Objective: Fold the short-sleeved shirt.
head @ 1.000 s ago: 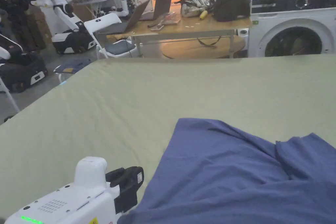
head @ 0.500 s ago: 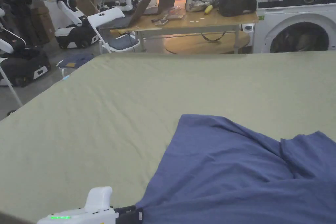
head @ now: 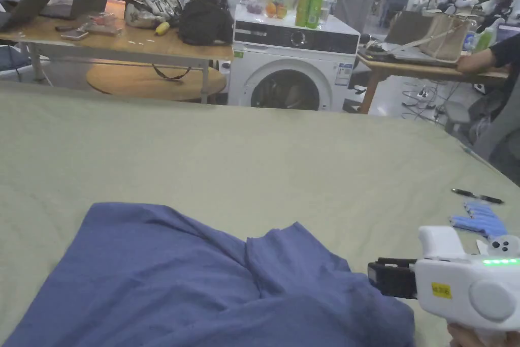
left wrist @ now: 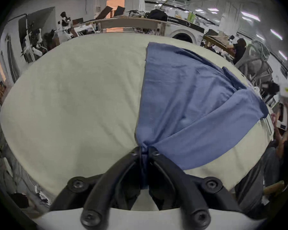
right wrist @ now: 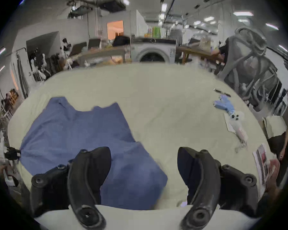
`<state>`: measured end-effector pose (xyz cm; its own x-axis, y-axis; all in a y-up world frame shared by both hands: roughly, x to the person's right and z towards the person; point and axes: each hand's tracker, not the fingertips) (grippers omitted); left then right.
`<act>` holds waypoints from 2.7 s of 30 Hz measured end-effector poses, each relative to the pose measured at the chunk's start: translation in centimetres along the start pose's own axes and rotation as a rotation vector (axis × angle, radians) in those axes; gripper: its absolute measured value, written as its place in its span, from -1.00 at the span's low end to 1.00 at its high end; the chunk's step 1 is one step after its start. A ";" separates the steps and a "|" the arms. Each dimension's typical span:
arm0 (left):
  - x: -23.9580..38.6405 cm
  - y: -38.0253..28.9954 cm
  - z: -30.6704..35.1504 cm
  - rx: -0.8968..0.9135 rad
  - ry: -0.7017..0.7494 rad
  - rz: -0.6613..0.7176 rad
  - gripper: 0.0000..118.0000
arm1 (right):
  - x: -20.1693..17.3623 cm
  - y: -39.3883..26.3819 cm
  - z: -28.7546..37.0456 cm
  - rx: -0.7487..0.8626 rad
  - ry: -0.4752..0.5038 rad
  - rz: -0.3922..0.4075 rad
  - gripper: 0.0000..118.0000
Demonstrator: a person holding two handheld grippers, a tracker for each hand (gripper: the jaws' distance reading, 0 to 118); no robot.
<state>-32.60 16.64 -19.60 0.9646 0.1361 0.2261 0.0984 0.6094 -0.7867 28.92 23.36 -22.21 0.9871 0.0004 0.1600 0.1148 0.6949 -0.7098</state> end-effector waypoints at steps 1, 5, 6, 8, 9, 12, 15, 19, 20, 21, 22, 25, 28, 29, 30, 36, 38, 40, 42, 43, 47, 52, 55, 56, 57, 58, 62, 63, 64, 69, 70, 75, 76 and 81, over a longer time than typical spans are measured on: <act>-0.1 0.0 0.0 0.002 -0.008 0.022 -0.98 | 0.4 0.3 -1.6 -0.041 0.022 0.011 0.42; -0.4 -0.1 0.3 0.001 -0.023 0.067 -0.98 | 0.3 0.5 -5.7 -0.145 0.072 -0.014 0.23; -0.6 0.1 0.3 0.000 -0.023 0.067 -0.98 | 0.1 0.4 -6.4 -0.161 0.088 -0.018 -0.03; -0.5 0.1 0.4 -0.002 -0.026 0.067 -0.98 | -0.3 0.0 -7.3 -0.177 0.095 -0.007 -0.25; -0.5 0.0 0.4 -0.002 -0.026 0.065 -0.98 | -0.5 -0.5 -7.8 -0.189 0.103 0.002 -0.44; -0.4 0.1 0.5 0.000 -0.027 0.070 -0.98 | -1.5 -1.0 -6.8 -0.151 0.090 0.026 -0.90; -0.6 0.1 0.5 0.005 -0.028 0.073 -0.99 | -2.3 -1.1 -5.9 -0.121 0.072 0.077 -0.90; -1.4 -0.2 2.6 0.108 -0.072 0.144 -0.99 | -2.3 -0.7 -1.7 -0.011 0.048 0.077 -0.90; -1.5 -0.1 3.6 0.150 -0.077 0.169 -1.00 | -2.0 -0.5 0.0 0.017 0.054 0.058 -0.91; -1.5 0.2 4.7 0.189 -0.089 0.173 -1.00 | -1.7 -0.2 1.3 0.041 0.064 0.043 -0.91; -1.6 0.7 5.8 0.247 -0.104 0.173 -1.00 | -1.5 0.0 3.1 0.083 0.072 0.034 -0.91; -0.2 3.4 10.1 0.418 -0.126 0.130 -1.00 | -1.2 1.2 8.2 0.199 0.066 0.019 -0.91; 1.1 7.7 14.2 0.603 -0.143 0.059 -1.00 | -0.6 3.4 13.0 0.339 0.058 -0.005 -0.91; 1.5 9.2 15.4 0.633 -0.154 0.040 -1.00 | -0.7 4.4 14.4 0.372 0.046 -0.015 -0.91; 2.0 10.8 16.1 0.698 -0.168 0.010 -1.00 | -0.5 5.3 15.7 0.407 0.038 -0.026 -0.91; 3.0 22.5 18.8 0.828 -0.124 -0.136 -1.00 | -0.3 13.0 20.0 0.540 -0.032 0.002 -0.92; 3.4 26.7 19.2 0.846 -0.085 -0.153 -1.00 | -0.9 16.3 20.5 0.559 -0.041 0.015 -0.93; 3.9 31.4 19.2 0.808 0.024 -0.151 -1.00 | -1.6 20.3 20.3 0.569 -0.069 0.034 -0.93; 4.4 35.0 19.0 0.820 0.036 -0.147 -1.00 | -2.6 23.7 20.2 0.593 -0.121 0.052 -0.94; 4.6 36.8 18.8 0.815 0.035 -0.150 -1.00 | -3.1 25.3 20.1 0.603 -0.134 0.051 -0.94; 5.2 41.5 18.8 0.828 0.077 -0.126 -1.00 | -4.4 30.8 19.3 0.630 -0.155 0.032 -0.94; 5.2 45.5 19.7 0.821 0.110 -0.087 -1.00 | -5.6 36.1 19.5 0.679 -0.186 0.019 -0.94; 4.7 46.5 20.5 0.850 0.079 -0.042 -1.00 | -6.3 38.8 20.3 0.714 -0.196 0.021 -0.94; 4.6 46.9 20.6 0.851 0.085 -0.050 -1.00 | -6.6 39.6 20.6 0.712 -0.218 0.039 -0.94; 4.7 47.0 20.7 0.855 0.090 -0.056 -1.00 | -6.8 40.3 20.9 0.722 -0.232 0.053 -0.94; 4.7 47.3 20.8 0.864 0.104 -0.067 -1.00 | -7.0 40.8 21.1 0.724 -0.254 0.084 -0.94; 4.7 47.1 19.2 0.858 0.110 -0.084 -1.00 | -6.9 40.9 20.6 0.725 -0.248 0.072 -0.94; 4.7 46.7 18.3 0.846 0.100 -0.081 -1.00 | -6.8 40.4 20.1 0.723 -0.235 0.058 -0.94; 4.7 46.3 17.2 0.827 0.093 -0.080 -1.00 | -6.5 39.9 19.3 0.707 -0.218 0.047 -0.94; 4.0 42.8 11.4 0.703 0.036 -0.048 -1.00 | -5.8 34.3 15.5 0.605 -0.103 0.043 -0.94; 3.7 41.7 10.4 0.672 0.008 -0.043 -1.00 | -5.7 32.6 14.9 0.595 -0.111 0.044 -0.94; 2.5 33.6 8.8 0.638 -0.103 -0.041 -1.00 | -4.4 23.5 14.1 0.529 -0.035 0.074 -0.94; 2.3 31.3 9.0 0.636 -0.096 -0.059 -1.00 | -4.1 20.9 14.4 0.535 -0.033 0.060 -0.94; 0.7 19.6 9.6 0.519 -0.170 -0.079 -1.00 | -2.9 8.1 15.0 0.344 0.045 0.045 -0.94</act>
<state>-32.34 36.23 -29.34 0.9017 0.1725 0.3965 -0.0062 0.9221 -0.3870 25.35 39.83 -18.13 0.9951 0.0100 0.0983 0.0346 0.8967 -0.4412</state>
